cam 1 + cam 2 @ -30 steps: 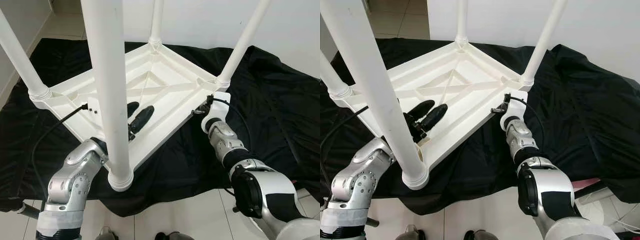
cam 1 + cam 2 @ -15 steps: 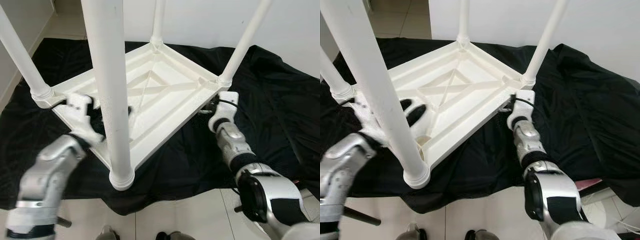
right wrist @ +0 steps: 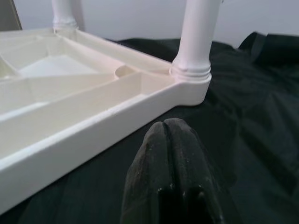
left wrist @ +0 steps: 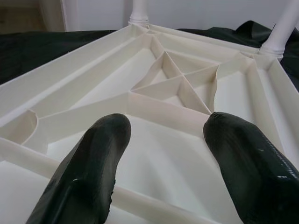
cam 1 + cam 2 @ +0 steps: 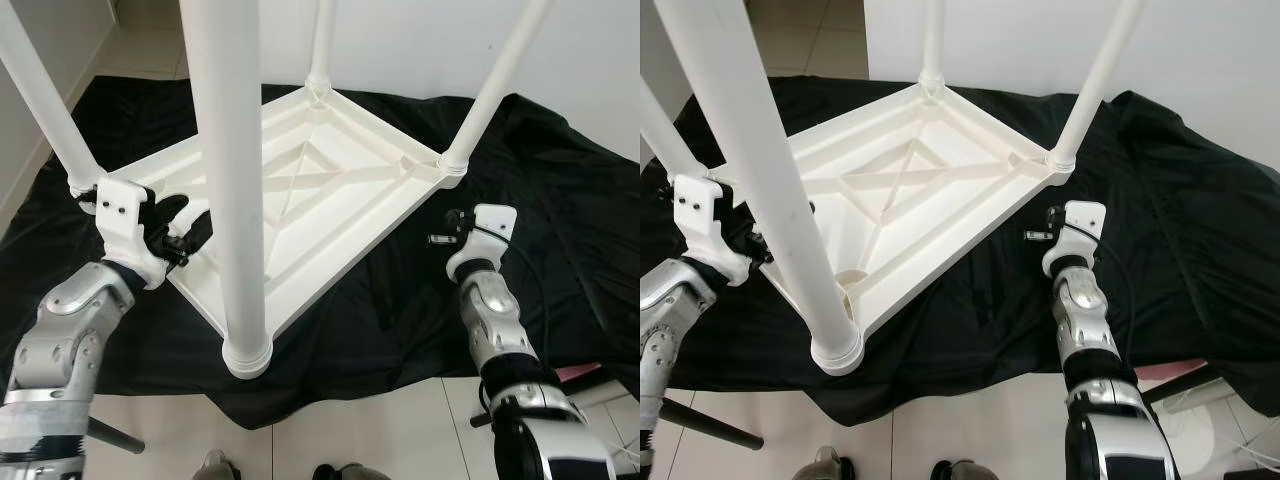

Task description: Building children table

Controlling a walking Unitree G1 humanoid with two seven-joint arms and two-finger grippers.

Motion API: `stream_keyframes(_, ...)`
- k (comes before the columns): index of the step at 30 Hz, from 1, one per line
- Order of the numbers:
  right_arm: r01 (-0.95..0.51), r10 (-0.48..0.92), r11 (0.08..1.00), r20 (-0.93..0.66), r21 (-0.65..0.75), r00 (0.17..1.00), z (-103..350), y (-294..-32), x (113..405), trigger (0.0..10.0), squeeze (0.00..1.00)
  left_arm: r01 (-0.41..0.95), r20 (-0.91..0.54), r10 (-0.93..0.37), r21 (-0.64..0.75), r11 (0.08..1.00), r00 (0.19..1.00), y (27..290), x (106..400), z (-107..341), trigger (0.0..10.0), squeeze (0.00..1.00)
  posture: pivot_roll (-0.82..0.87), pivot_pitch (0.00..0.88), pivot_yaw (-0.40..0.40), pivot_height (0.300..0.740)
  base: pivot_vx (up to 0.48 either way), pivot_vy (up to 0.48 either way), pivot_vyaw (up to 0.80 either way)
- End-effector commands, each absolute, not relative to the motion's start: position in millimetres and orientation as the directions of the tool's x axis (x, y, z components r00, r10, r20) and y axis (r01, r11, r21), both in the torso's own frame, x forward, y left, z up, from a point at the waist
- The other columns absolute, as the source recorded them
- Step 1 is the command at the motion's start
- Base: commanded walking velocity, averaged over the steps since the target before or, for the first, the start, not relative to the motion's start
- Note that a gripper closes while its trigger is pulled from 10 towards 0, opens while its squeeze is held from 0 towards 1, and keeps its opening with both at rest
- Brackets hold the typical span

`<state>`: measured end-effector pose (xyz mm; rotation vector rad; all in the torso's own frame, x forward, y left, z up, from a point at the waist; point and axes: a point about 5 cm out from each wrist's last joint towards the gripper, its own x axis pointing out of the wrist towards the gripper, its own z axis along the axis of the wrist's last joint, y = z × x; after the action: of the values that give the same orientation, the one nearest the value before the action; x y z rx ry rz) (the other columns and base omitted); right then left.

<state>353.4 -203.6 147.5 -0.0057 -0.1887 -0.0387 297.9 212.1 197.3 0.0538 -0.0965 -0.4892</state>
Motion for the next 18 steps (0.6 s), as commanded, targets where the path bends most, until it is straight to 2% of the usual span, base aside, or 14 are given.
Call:
stream_keyframes(1, 0.036, -0.033, 0.999, 0.199, -0.013, 0.979, 151.6, -210.0, 350.8, 10.0, 0.00, 0.569, 0.032, -0.575, 0.105, 0.816, 0.818, 208.0, 293.0, 189.3, 10.0, 0.00, 0.07, 0.111, -0.076, 0.740, 0.000, 0.000, 0.00)
stream_keyframes(6, 0.048, -0.036, 0.997, 0.207, -0.052, 0.978, 154.2, -225.2, 342.6, 10.0, 0.00, 0.629, -0.083, -0.624, 0.155, 0.762, 0.777, 215.8, 282.7, 174.8, 10.0, 0.00, 0.07, 0.104, -0.069, 0.740, 0.000, 0.000, 0.00)
stream_keyframes(11, 0.059, -0.043, 0.996, 0.217, -0.065, 0.975, 159.2, -226.2, 338.0, 10.0, 0.00, 0.684, -0.182, -0.660, 0.159, 0.712, 0.729, 215.6, 273.4, 160.2, 10.0, 0.00, 0.06, 0.103, -0.059, 0.740, 0.000, 0.000, 0.00)
stream_keyframes(18, 0.056, -0.040, 0.997, 0.232, -0.061, 0.972, 165.6, -220.0, 337.0, 10.0, 0.00, 0.721, -0.185, -0.698, 0.122, 0.682, 0.692, 205.8, 258.8, 152.2, 10.0, 0.00, 0.05, 0.101, -0.058, 0.740, 0.000, 0.000, 0.00)
